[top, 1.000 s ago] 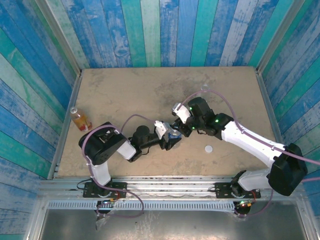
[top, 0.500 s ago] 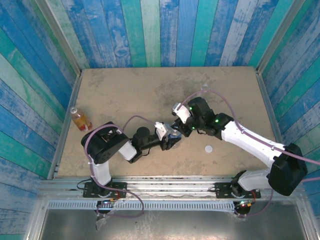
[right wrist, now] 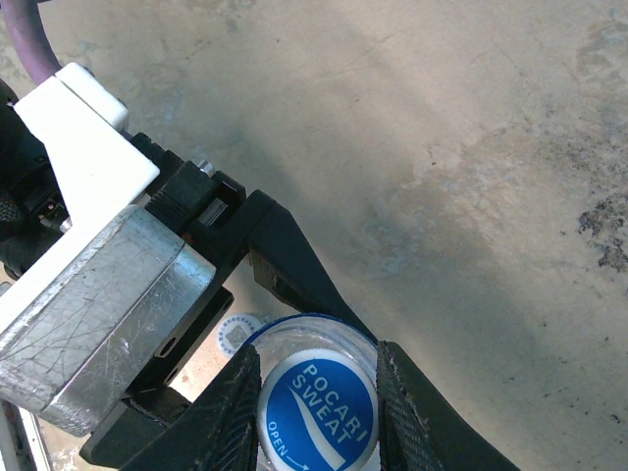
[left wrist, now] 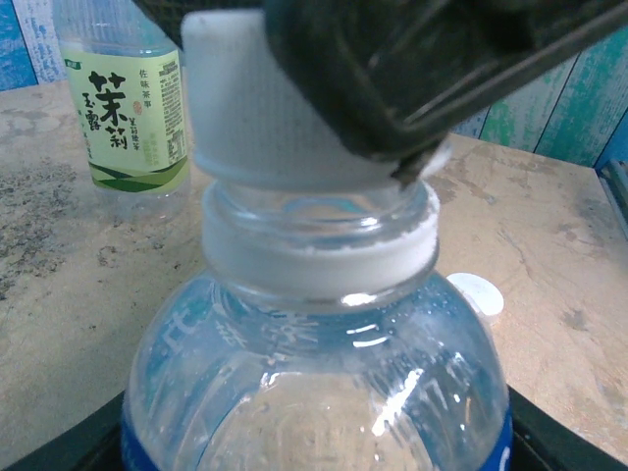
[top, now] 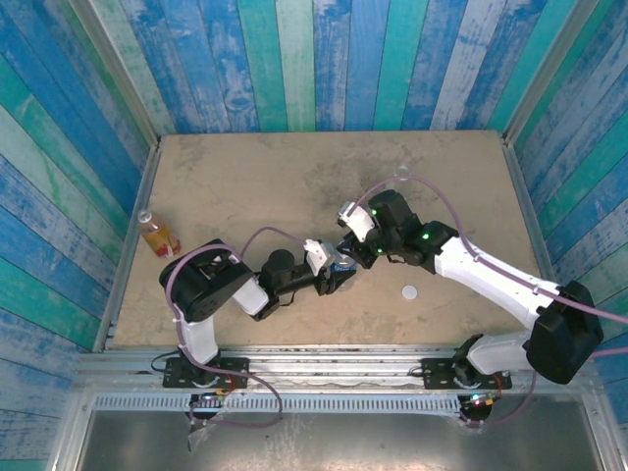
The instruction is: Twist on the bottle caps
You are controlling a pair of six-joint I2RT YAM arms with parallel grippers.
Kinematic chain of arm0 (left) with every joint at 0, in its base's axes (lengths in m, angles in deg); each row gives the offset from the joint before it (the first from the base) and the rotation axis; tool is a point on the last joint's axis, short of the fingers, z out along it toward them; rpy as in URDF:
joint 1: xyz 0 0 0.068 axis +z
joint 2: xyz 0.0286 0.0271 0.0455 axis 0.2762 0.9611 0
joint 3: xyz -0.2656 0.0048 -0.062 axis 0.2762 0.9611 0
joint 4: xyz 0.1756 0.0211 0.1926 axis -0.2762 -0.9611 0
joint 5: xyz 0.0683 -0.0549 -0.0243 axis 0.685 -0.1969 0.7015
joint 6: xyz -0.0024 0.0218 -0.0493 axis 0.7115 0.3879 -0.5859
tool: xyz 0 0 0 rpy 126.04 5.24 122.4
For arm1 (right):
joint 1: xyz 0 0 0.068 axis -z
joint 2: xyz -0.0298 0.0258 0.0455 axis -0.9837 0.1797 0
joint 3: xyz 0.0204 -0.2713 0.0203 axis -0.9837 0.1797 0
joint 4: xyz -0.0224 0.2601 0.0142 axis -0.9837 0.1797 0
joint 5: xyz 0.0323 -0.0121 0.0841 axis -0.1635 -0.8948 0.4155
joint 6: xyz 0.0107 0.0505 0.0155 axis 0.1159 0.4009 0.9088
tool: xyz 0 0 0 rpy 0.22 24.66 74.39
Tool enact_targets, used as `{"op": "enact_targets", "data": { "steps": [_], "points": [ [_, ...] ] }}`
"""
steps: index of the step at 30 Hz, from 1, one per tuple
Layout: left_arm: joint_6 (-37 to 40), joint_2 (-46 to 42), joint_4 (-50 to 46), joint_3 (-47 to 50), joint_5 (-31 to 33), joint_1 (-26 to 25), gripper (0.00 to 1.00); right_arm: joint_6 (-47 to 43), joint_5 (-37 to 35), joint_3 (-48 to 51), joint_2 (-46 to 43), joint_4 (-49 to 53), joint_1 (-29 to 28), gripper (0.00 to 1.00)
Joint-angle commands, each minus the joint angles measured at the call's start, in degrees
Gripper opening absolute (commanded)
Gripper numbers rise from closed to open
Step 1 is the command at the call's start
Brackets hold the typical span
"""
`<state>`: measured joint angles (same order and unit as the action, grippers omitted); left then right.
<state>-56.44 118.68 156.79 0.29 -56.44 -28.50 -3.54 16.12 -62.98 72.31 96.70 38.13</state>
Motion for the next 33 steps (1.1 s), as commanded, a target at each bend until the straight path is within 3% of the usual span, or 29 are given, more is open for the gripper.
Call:
{"op": "enact_targets", "data": {
  "steps": [1, 6, 21, 25, 33],
  "points": [
    [-0.16, -0.83, -2.40, 0.14, 0.14, -0.01, 0.22, 0.93, 0.79, -1.03, 0.01, 4.52, -0.38, 0.30],
    [0.67, -1.45, -1.88, 0.96, 1.84, 0.05, 0.00, 1.62, 0.70, -1.59, -1.24, 3.80, -0.39, 0.38],
    [1.13, -3.10, -6.29, 0.40, 6.10, -0.02, 0.00, 7.31, -1.15, -0.16, -5.79, -1.80, 0.72, 0.60],
    [1.11, -2.55, -3.42, 1.45, 5.18, -0.03, 0.00, 7.92, 0.47, -1.34, -3.44, -0.32, 1.90, 0.60],
    [1.92, -3.13, -4.58, 1.11, 3.23, -0.03, 0.00, 5.88, 4.40, -2.88, 0.93, 1.79, 2.88, 0.46]
  ]
}}
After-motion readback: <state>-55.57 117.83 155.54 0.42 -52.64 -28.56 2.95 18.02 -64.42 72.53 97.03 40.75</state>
